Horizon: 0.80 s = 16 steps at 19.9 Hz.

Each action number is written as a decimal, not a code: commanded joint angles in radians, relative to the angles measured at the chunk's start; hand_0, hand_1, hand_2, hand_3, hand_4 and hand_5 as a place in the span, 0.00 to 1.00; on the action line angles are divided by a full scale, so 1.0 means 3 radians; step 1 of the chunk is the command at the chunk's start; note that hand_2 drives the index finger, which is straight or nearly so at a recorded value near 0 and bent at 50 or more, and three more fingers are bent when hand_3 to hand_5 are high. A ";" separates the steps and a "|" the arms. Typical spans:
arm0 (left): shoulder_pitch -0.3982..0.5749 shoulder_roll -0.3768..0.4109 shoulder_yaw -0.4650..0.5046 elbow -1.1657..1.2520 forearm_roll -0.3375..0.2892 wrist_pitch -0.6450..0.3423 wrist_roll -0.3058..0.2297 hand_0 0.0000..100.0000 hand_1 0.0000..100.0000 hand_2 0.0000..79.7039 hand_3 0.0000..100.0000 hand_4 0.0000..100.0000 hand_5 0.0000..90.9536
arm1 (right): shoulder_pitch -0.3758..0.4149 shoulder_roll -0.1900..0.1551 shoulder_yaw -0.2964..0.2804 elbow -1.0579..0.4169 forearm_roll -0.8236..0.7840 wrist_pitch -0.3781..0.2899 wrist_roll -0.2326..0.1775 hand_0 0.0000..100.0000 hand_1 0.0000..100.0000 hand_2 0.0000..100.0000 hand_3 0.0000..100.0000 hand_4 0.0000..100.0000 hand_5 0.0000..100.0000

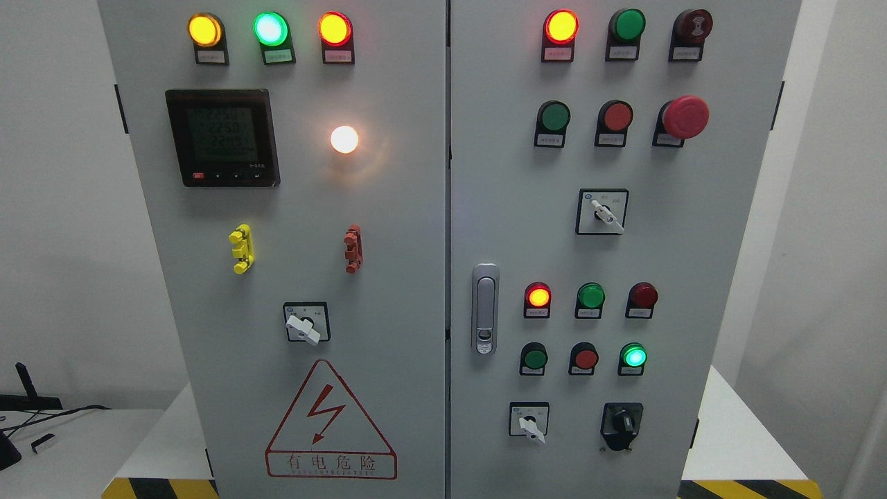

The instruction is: Trip black knob to open circuit

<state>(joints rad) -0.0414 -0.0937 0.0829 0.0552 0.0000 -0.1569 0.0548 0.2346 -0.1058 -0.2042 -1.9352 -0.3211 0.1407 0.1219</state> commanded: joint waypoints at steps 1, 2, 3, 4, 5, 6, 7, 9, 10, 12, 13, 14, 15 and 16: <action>0.0000 0.0000 0.0000 0.0000 -0.0102 0.0001 0.0002 0.12 0.39 0.00 0.00 0.00 0.00 | 0.0077 -0.0062 -0.0107 -0.0268 -0.0070 0.0001 -0.0002 0.00 0.00 0.15 0.24 0.22 0.22; 0.0000 0.0000 0.0000 0.0000 -0.0102 0.0001 0.0002 0.12 0.39 0.00 0.00 0.00 0.00 | 0.0077 -0.0062 -0.0107 -0.0268 -0.0075 0.0001 -0.0002 0.00 0.00 0.15 0.24 0.22 0.22; 0.0000 0.0000 0.0000 0.0000 -0.0102 0.0001 0.0002 0.12 0.39 0.00 0.00 0.00 0.00 | 0.0077 -0.0062 -0.0107 -0.0268 -0.0070 0.0006 -0.0002 0.00 0.00 0.15 0.23 0.22 0.21; 0.0000 0.0000 0.0000 0.0000 -0.0102 0.0001 0.0002 0.12 0.39 0.00 0.00 0.00 0.00 | 0.0077 -0.0062 -0.0107 -0.0268 -0.0070 0.0001 -0.0002 0.00 0.00 0.15 0.23 0.22 0.21; 0.0000 0.0000 0.0000 0.0000 -0.0102 0.0001 0.0002 0.12 0.39 0.00 0.00 0.00 0.00 | 0.0077 -0.0062 -0.0107 -0.0268 -0.0075 0.0006 -0.0002 0.00 0.00 0.15 0.23 0.22 0.21; 0.0000 0.0000 0.0000 0.0000 -0.0102 0.0001 0.0002 0.12 0.39 0.00 0.00 0.00 0.00 | 0.0077 -0.0057 -0.0102 -0.0268 -0.0070 0.0006 -0.0002 0.00 0.00 0.15 0.23 0.21 0.21; 0.0000 0.0000 0.0000 0.0000 -0.0102 0.0001 0.0002 0.12 0.39 0.00 0.00 0.00 0.00 | 0.0077 -0.0056 -0.0102 -0.0268 -0.0070 0.0006 -0.0002 0.00 0.00 0.15 0.23 0.21 0.21; 0.0000 -0.0005 0.0000 0.0000 -0.0102 0.0001 0.0002 0.12 0.39 0.00 0.00 0.00 0.00 | 0.0082 -0.0051 -0.0097 -0.0268 -0.0075 0.0006 -0.0002 0.00 0.00 0.15 0.23 0.21 0.21; 0.0000 0.0000 0.0000 0.0000 -0.0102 0.0001 0.0002 0.12 0.39 0.00 0.00 0.00 0.00 | 0.0082 -0.0051 -0.0097 -0.0268 -0.0070 0.0006 -0.0002 0.00 0.00 0.15 0.23 0.21 0.21; 0.0000 0.0000 0.0000 0.0000 -0.0102 0.0001 0.0002 0.12 0.39 0.00 0.00 0.00 0.00 | 0.0082 -0.0056 -0.0097 -0.0268 -0.0070 0.0006 -0.0002 0.00 0.00 0.15 0.23 0.21 0.21; 0.0000 0.0000 0.0000 0.0000 -0.0102 0.0001 0.0002 0.12 0.39 0.00 0.00 0.00 0.00 | 0.0082 -0.0056 -0.0102 -0.0268 -0.0075 0.0006 -0.0002 0.00 0.00 0.14 0.23 0.21 0.21; 0.0000 0.0000 0.0000 0.0000 -0.0102 0.0001 0.0002 0.12 0.39 0.00 0.00 0.00 0.00 | 0.0082 -0.0051 -0.0097 -0.0268 -0.0070 0.0006 -0.0002 0.00 0.00 0.14 0.23 0.21 0.21; 0.0000 0.0000 0.0000 0.0000 -0.0102 0.0001 0.0002 0.12 0.39 0.00 0.00 0.00 0.00 | 0.0087 -0.0051 -0.0097 -0.0268 -0.0070 0.0006 -0.0002 0.00 0.00 0.14 0.23 0.21 0.21; 0.0000 0.0000 0.0000 0.0000 -0.0102 0.0001 0.0002 0.12 0.39 0.00 0.00 0.00 0.00 | 0.0087 -0.0051 -0.0092 -0.0268 -0.0070 0.0006 -0.0002 0.00 0.00 0.14 0.23 0.21 0.21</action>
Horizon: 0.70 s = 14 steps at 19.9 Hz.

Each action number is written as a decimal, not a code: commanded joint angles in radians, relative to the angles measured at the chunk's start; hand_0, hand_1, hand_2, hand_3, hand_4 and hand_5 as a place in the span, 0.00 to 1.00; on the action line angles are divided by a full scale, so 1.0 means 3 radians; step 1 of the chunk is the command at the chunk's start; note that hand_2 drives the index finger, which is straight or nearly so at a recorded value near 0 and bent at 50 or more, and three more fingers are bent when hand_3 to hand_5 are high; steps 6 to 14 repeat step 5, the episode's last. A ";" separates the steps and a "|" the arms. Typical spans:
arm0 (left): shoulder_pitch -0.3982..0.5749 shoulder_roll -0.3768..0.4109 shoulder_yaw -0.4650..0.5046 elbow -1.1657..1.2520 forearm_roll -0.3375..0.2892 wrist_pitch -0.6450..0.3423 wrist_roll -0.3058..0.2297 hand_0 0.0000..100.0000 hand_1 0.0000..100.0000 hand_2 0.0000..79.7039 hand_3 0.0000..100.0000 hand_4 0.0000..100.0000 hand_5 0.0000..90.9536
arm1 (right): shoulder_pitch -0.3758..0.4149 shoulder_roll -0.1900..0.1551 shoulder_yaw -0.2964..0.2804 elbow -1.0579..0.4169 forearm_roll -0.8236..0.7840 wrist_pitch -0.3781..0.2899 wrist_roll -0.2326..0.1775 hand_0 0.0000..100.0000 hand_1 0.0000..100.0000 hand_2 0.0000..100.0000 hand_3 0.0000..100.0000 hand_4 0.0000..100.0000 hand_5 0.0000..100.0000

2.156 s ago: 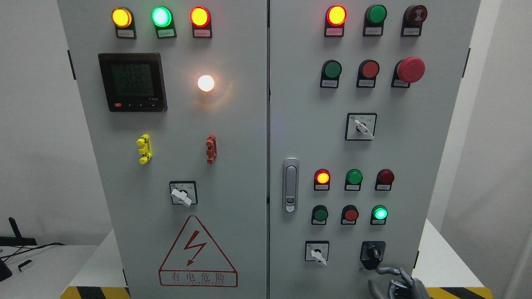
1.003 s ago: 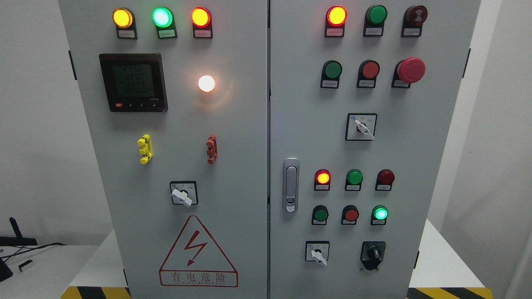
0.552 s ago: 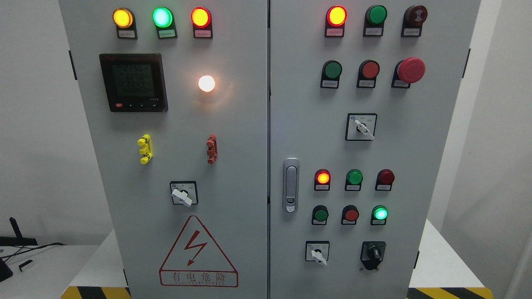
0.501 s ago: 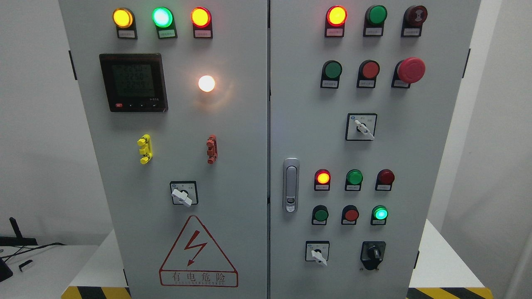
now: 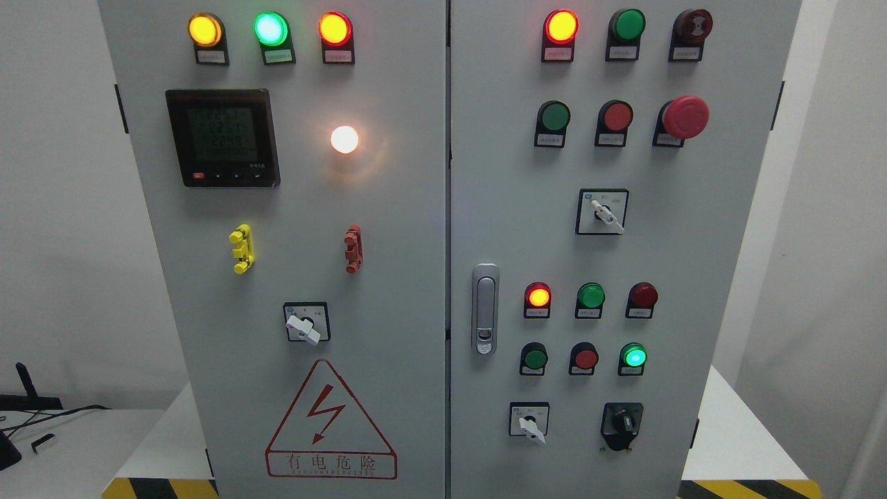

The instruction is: Trip black knob to open circuit

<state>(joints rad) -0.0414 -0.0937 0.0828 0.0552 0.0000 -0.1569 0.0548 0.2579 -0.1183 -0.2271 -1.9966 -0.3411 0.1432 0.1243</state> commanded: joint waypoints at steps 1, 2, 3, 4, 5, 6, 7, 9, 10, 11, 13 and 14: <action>0.0000 0.0001 0.0000 0.0000 -0.0102 0.0001 0.0002 0.12 0.39 0.00 0.00 0.00 0.00 | 0.0010 -0.0010 -0.0015 -0.0063 -0.0003 -0.0002 -0.0010 0.00 0.00 0.14 0.23 0.22 0.21; 0.0000 0.0001 0.0000 0.0000 -0.0102 0.0001 0.0002 0.12 0.39 0.00 0.00 0.00 0.00 | 0.0010 -0.0015 -0.0015 -0.0063 -0.0008 -0.0002 -0.0010 0.00 0.00 0.14 0.23 0.22 0.21; 0.0000 0.0001 0.0000 0.0000 -0.0102 0.0001 0.0002 0.12 0.39 0.00 0.00 0.00 0.00 | 0.0010 -0.0020 -0.0015 -0.0063 -0.0003 -0.0002 -0.0010 0.00 0.00 0.14 0.23 0.22 0.21; 0.0000 -0.0005 0.0000 0.0000 -0.0102 0.0001 0.0002 0.12 0.39 0.00 0.00 0.00 0.00 | 0.0010 -0.0020 -0.0015 -0.0063 -0.0003 -0.0007 -0.0010 0.00 0.00 0.14 0.23 0.22 0.21; 0.0000 0.0001 0.0000 0.0000 -0.0102 0.0001 0.0002 0.12 0.39 0.00 0.00 0.00 0.00 | 0.0010 -0.0020 -0.0015 -0.0063 -0.0003 -0.0002 -0.0010 0.00 0.00 0.15 0.24 0.22 0.21; 0.0000 0.0001 0.0000 0.0000 -0.0102 0.0001 0.0002 0.12 0.39 0.00 0.00 0.00 0.00 | 0.0010 -0.0020 -0.0015 -0.0063 -0.0003 -0.0002 -0.0010 0.00 0.00 0.15 0.24 0.22 0.21; 0.0000 0.0001 0.0000 0.0000 -0.0102 0.0001 0.0002 0.12 0.39 0.00 0.00 0.00 0.00 | 0.0010 -0.0020 -0.0015 -0.0063 -0.0003 -0.0002 -0.0010 0.00 0.00 0.15 0.24 0.22 0.21; 0.0000 0.0001 0.0000 0.0000 -0.0102 0.0001 0.0002 0.12 0.39 0.00 0.00 0.00 0.00 | 0.0010 -0.0020 -0.0015 -0.0063 -0.0003 -0.0002 -0.0010 0.00 0.00 0.15 0.24 0.22 0.21; 0.0000 0.0001 0.0000 0.0000 -0.0102 0.0001 0.0002 0.12 0.39 0.00 0.00 0.00 0.00 | 0.0010 -0.0020 -0.0015 -0.0063 -0.0003 -0.0002 -0.0010 0.00 0.00 0.15 0.24 0.22 0.21; 0.0000 0.0001 0.0000 0.0000 -0.0102 0.0001 0.0002 0.12 0.39 0.00 0.00 0.00 0.00 | 0.0010 -0.0020 -0.0015 -0.0063 -0.0003 -0.0002 -0.0010 0.00 0.00 0.15 0.24 0.22 0.21; 0.0000 0.0001 0.0000 0.0000 -0.0102 0.0001 0.0002 0.12 0.39 0.00 0.00 0.00 0.00 | 0.0010 -0.0020 -0.0015 -0.0063 -0.0003 -0.0002 -0.0010 0.00 0.00 0.15 0.24 0.22 0.21; 0.0000 0.0001 0.0000 0.0000 -0.0102 0.0001 0.0002 0.12 0.39 0.00 0.00 0.00 0.00 | 0.0010 -0.0020 -0.0015 -0.0063 -0.0003 -0.0002 -0.0010 0.00 0.00 0.15 0.24 0.22 0.21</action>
